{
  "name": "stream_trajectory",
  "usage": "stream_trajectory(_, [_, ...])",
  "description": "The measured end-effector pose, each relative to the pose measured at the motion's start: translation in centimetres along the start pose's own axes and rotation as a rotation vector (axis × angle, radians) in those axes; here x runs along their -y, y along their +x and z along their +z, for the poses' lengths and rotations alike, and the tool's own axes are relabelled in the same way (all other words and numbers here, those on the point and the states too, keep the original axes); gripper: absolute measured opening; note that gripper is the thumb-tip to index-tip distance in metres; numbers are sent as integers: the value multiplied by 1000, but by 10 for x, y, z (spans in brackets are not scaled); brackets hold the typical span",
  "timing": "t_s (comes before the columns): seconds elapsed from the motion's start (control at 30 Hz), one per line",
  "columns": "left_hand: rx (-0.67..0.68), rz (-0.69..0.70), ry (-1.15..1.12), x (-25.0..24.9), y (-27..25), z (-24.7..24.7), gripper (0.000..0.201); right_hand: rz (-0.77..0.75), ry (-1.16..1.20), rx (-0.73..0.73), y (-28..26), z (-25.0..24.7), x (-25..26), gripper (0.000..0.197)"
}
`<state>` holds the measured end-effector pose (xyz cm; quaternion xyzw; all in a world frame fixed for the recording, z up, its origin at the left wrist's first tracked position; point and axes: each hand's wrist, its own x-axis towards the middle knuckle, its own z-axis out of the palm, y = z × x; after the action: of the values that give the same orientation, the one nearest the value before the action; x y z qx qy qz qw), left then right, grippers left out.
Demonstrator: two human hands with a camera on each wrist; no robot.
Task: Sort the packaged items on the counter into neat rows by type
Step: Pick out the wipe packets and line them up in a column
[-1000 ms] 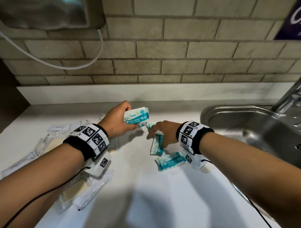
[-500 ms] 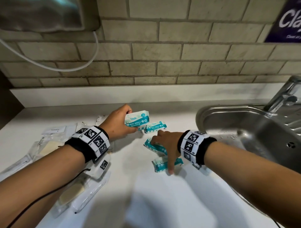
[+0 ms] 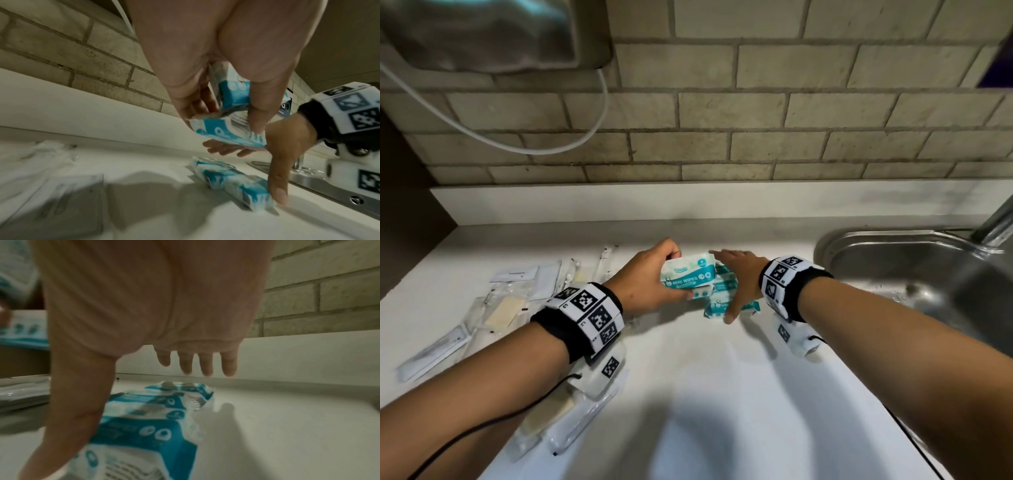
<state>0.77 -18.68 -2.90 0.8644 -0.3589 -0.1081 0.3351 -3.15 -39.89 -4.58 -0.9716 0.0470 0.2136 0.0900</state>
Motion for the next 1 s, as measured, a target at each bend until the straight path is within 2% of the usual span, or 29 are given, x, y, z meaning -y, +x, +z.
stream_trajectory(0.07, [66,-21,-24,-2,-5,7,46,7,48,52,-3,-2,-1,115])
stream_trajectory(0.13, [170,-31,-63,-6,-11,20,43,13,-3,27,-4,0,0,102])
stream_trajectory(0.23, [327,-35,-105,-10,-18,44,42,0,-41,-8,-1,5,-5,93])
stream_trajectory(0.3, [376,-22,-107,-11,-19,58,44,3,5,5,-2,6,-9,93])
stream_trajectory(0.37, [383,-29,-135,-9,-18,65,45,6,8,12,-5,7,-10,90])
stream_trajectory(0.43, [355,-47,-175,-7,-17,62,45,-6,-32,-6,-8,8,-7,79])
stream_trajectory(0.53, [236,-46,-185,-2,-16,47,41,-31,30,-66,-11,11,-5,64])
stream_trajectory(0.6, [154,-41,-80,4,-14,37,40,-72,96,-121,-17,12,-3,56])
stream_trajectory(0.73, [179,-79,22,13,-14,26,47,-167,119,-240,-34,18,3,14])
stream_trajectory(0.77, [206,-97,34,15,-16,25,44,-162,116,-223,-40,20,4,11])
stream_trajectory(0.83, [239,-118,113,21,-18,24,40,-137,130,-57,-53,22,7,11])
stream_trajectory(0.9, [251,-129,172,25,-18,26,40,-134,134,128,-65,26,12,31])
stream_trajectory(0.93, [257,-125,178,24,-19,30,40,-135,106,169,-69,28,15,43])
stream_trajectory(1.0, [261,-84,202,20,-18,36,41,-121,37,163,-75,33,21,55])
